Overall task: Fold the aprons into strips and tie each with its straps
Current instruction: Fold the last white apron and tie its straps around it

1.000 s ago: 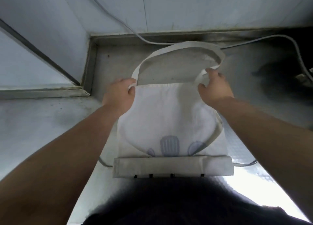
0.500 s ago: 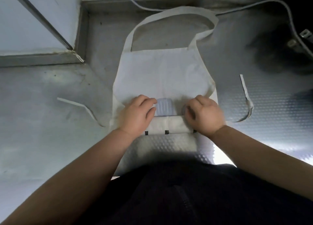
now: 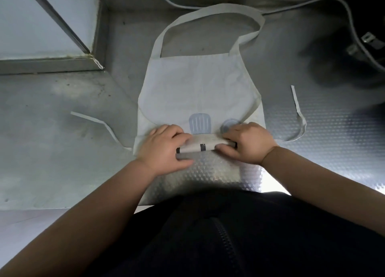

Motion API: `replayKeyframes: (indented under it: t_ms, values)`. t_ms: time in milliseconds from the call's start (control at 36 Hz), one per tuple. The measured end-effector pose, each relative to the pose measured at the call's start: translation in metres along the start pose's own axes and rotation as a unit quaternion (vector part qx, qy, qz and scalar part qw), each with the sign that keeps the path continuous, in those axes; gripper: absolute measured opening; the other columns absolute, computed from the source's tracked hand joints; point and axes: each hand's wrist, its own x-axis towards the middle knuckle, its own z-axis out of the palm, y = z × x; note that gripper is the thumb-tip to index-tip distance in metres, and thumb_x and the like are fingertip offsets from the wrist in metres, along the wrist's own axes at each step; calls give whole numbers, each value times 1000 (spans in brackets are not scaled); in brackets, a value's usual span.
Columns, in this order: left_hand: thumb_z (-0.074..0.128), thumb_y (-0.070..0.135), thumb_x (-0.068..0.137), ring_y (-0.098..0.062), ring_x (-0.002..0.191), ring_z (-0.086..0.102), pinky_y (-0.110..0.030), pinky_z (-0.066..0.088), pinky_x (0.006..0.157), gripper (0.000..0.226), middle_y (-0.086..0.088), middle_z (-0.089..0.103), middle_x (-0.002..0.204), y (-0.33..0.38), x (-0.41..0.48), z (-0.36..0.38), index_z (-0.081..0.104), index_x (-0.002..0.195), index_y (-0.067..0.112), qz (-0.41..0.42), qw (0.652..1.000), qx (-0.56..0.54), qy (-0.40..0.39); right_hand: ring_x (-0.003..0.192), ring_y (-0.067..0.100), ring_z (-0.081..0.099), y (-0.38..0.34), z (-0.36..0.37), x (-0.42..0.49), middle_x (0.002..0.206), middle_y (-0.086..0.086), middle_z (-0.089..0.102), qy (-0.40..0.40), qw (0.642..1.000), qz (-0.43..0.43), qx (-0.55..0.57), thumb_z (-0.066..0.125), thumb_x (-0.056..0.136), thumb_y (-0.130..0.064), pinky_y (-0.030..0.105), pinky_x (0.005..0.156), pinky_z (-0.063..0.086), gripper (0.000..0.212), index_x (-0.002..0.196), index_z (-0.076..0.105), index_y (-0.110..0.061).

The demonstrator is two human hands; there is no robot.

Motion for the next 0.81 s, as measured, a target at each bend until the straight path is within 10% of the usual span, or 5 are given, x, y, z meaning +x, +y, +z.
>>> replayKeyframes:
  t_ms: [83, 222, 444, 611, 806]
  values:
    - [68, 32, 77, -20, 96, 60, -28, 46, 83, 32, 2, 64, 100, -1, 20, -16, 70, 108, 26, -50, 995, -60, -64, 71, 19, 53, 1, -17, 9, 72, -8, 48, -79, 995, 57, 29, 43, 93, -53, 29, 61, 40, 38, 83, 60, -20]
    - [70, 42, 81, -15, 106, 57, -27, 44, 92, 47, 5, 64, 113, -15, 49, -42, 58, 124, 28, -125, 971, -112, -169, 86, 22, 60, 12, -25, 16, 90, -3, 62, -156, 983, 98, -12, 38, 88, -65, 31, 68, 45, 46, 102, 51, -24]
    - [53, 44, 92, -23, 119, 47, -35, 32, 97, 42, 3, 55, 127, -25, 58, -29, 51, 130, 27, -84, 994, 55, -51, 114, 27, 51, 15, -21, 29, 127, 5, 54, -139, 975, 153, -80, 30, 96, -54, 36, 94, 30, 47, 132, 38, -24]
    - [67, 2, 71, -30, 83, 62, -36, 44, 76, 39, -2, 66, 93, -23, 47, -9, 72, 104, 20, 7, 997, 53, 58, 103, 33, 55, 23, -4, 19, 116, 11, 59, -54, 975, 149, -155, 43, 91, -20, 43, 94, 34, 36, 124, 57, -23]
    - [51, 68, 72, -23, 113, 48, -40, 37, 94, 68, 2, 52, 121, -23, 39, -15, 56, 126, 26, -7, 998, 43, -50, 131, 24, 39, 12, -6, 21, 147, -1, 36, -139, 980, 116, -85, 41, 86, -66, 36, 110, 20, 71, 141, 39, -21]
